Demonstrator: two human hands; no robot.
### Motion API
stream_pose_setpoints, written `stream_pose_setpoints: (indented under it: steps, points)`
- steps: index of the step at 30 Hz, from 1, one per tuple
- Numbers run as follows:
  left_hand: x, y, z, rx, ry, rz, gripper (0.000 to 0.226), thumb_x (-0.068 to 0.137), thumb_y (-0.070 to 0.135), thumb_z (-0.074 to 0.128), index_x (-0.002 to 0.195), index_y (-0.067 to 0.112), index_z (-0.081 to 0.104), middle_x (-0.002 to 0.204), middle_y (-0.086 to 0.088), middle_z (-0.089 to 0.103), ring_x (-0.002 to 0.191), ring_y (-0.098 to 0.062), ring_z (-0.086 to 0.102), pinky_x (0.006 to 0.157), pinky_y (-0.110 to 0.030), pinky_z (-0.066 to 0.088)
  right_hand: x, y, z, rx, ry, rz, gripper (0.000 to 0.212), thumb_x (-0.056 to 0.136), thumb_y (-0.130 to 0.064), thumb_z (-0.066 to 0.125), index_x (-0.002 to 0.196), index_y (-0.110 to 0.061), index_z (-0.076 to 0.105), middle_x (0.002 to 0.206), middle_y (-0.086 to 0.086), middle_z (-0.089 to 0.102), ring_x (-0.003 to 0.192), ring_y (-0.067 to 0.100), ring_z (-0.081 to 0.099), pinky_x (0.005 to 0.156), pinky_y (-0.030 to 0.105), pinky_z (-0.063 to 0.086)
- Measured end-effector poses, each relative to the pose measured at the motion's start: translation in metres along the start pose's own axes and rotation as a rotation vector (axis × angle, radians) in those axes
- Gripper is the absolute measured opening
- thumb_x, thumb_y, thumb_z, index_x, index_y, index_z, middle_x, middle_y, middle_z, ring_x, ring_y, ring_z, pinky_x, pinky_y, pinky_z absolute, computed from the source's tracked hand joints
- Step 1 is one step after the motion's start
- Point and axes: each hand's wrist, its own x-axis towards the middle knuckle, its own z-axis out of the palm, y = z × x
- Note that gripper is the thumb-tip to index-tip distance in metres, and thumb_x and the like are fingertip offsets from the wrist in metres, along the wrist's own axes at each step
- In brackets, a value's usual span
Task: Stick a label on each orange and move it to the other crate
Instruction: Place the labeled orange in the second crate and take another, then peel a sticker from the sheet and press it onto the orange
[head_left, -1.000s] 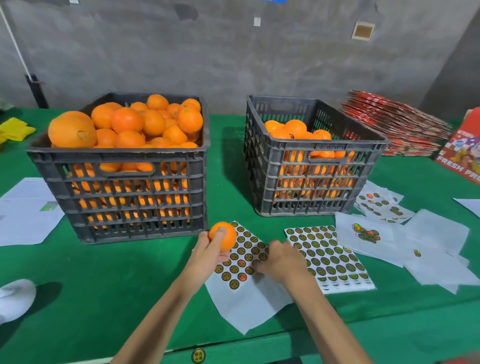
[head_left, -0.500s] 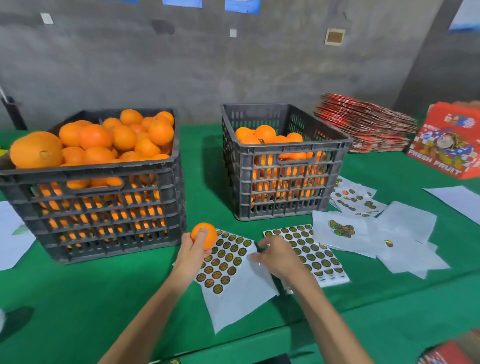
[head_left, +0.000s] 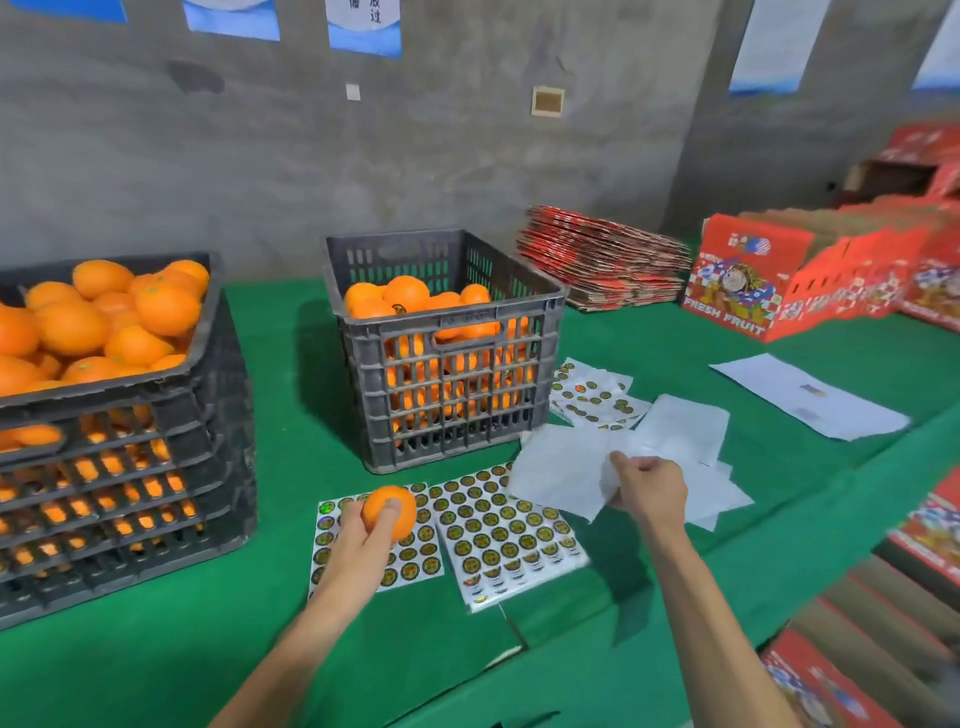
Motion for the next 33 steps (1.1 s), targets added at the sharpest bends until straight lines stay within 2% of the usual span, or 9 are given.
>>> stream_pose_setpoints:
  steps: [3, 7, 9, 13, 17, 21, 26, 29, 33]
  points:
    - [-0.002, -0.003, -0.004, 0.027, -0.005, -0.019, 0.033, 0.101, 0.062, 0.043, 0.121, 0.035, 0.043, 0.110, 0.008, 0.059, 0.094, -0.007, 0.058, 0.085, -0.038, 0.041, 0.007, 0.007, 0.001, -0.050, -0.017, 0.008, 0.040, 0.098, -0.036, 0.065, 0.082, -0.002, 0.074, 0.062, 0.011, 0.073, 0.070, 0.026, 0.074, 0.087, 0.039, 0.057]
    - [-0.012, -0.006, -0.017, -0.006, -0.016, -0.060, 0.036, 0.101, 0.063, 0.042, 0.122, 0.035, 0.044, 0.111, 0.008, 0.058, 0.098, -0.009, 0.058, 0.089, -0.040, 0.039, -0.002, 0.003, 0.012, -0.305, 0.049, -0.099, 0.047, 0.100, -0.035, 0.059, 0.129, 0.002, 0.064, 0.130, 0.020, 0.065, 0.117, 0.038, 0.061, 0.100, 0.046, 0.050]
    - [-0.022, -0.006, -0.023, -0.028, 0.001, -0.073, 0.034, 0.101, 0.063, 0.041, 0.122, 0.036, 0.045, 0.111, 0.010, 0.058, 0.096, -0.004, 0.056, 0.088, -0.038, 0.037, -0.013, -0.003, 0.021, -0.461, 0.106, -0.232, 0.045, 0.099, -0.032, 0.058, 0.131, -0.001, 0.063, 0.143, 0.017, 0.054, 0.125, 0.039, 0.052, 0.101, 0.049, 0.048]
    - [-0.044, -0.008, -0.032, -0.102, 0.041, -0.134, 0.039, 0.103, 0.064, 0.037, 0.128, 0.035, 0.043, 0.117, 0.006, 0.057, 0.101, -0.014, 0.057, 0.092, -0.039, 0.034, -0.046, -0.020, 0.057, -0.416, -0.019, -0.531, 0.031, 0.100, -0.024, 0.059, 0.124, -0.007, 0.068, 0.137, 0.012, 0.060, 0.127, 0.030, 0.051, 0.103, 0.042, 0.045]
    - [-0.066, -0.015, -0.042, -0.158, 0.096, -0.178, 0.043, 0.103, 0.063, 0.034, 0.132, 0.032, 0.038, 0.120, 0.002, 0.059, 0.099, -0.008, 0.056, 0.091, -0.038, 0.032, -0.097, -0.033, 0.114, -0.429, -0.568, -0.751, 0.028, 0.099, -0.027, 0.064, 0.122, -0.015, 0.071, 0.130, 0.001, 0.067, 0.123, 0.020, 0.058, 0.107, 0.036, 0.045]
    - [-0.082, -0.026, -0.055, -0.204, 0.167, -0.226, 0.051, 0.104, 0.061, 0.035, 0.139, 0.025, 0.032, 0.107, 0.008, 0.059, 0.094, -0.003, 0.054, 0.086, -0.037, 0.033, -0.140, -0.021, 0.166, -0.628, -0.920, -0.835, 0.060, 0.092, -0.055, 0.067, 0.141, -0.021, 0.060, 0.154, 0.000, 0.049, 0.142, 0.020, 0.042, 0.121, 0.040, 0.029]
    - [-0.074, -0.032, -0.078, -0.329, 0.243, -0.227, 0.046, 0.102, 0.059, 0.041, 0.135, 0.027, 0.035, 0.113, 0.009, 0.058, 0.104, -0.014, 0.067, 0.076, -0.031, 0.038, -0.157, 0.002, 0.201, -0.779, -0.973, -0.988, 0.082, 0.091, -0.078, 0.038, 0.157, -0.029, 0.037, 0.169, -0.005, 0.018, 0.153, 0.022, 0.016, 0.125, 0.047, 0.011]
    - [-0.057, -0.031, -0.089, -0.394, 0.254, -0.189, 0.041, 0.103, 0.058, 0.042, 0.130, 0.027, 0.038, 0.123, 0.004, 0.056, 0.106, -0.016, 0.069, 0.088, -0.035, 0.041, -0.156, -0.002, 0.210, -0.763, -0.964, -1.012, 0.078, 0.092, -0.079, 0.034, 0.155, -0.033, 0.040, 0.168, -0.006, 0.019, 0.151, 0.020, 0.017, 0.124, 0.046, 0.011]
    - [-0.041, -0.035, -0.094, -0.394, 0.258, -0.136, 0.037, 0.102, 0.059, 0.043, 0.128, 0.032, 0.044, 0.120, 0.010, 0.060, 0.095, -0.009, 0.074, 0.086, -0.034, 0.042, -0.157, -0.004, 0.216, -0.657, -0.923, -1.015, 0.056, 0.098, -0.064, 0.047, 0.144, -0.035, 0.055, 0.161, -0.009, 0.035, 0.145, 0.016, 0.028, 0.121, 0.039, 0.018]
